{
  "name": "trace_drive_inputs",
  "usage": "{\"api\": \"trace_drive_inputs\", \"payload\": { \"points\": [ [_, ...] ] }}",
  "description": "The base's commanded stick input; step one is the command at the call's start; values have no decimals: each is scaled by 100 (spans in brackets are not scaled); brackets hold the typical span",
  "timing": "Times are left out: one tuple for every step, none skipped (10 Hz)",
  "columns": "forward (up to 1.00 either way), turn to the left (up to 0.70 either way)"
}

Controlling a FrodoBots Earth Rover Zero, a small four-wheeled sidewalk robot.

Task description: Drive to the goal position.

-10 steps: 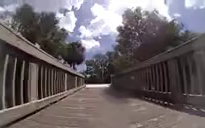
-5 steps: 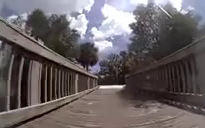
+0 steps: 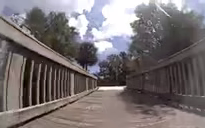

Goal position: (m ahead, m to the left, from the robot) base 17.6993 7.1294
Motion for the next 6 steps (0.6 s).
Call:
{"api": "trace_drive_inputs", "payload": {
  "points": [
    [70,0],
    [70,0],
    [70,0],
    [70,0],
    [70,0],
    [70,0]
  ]
}}
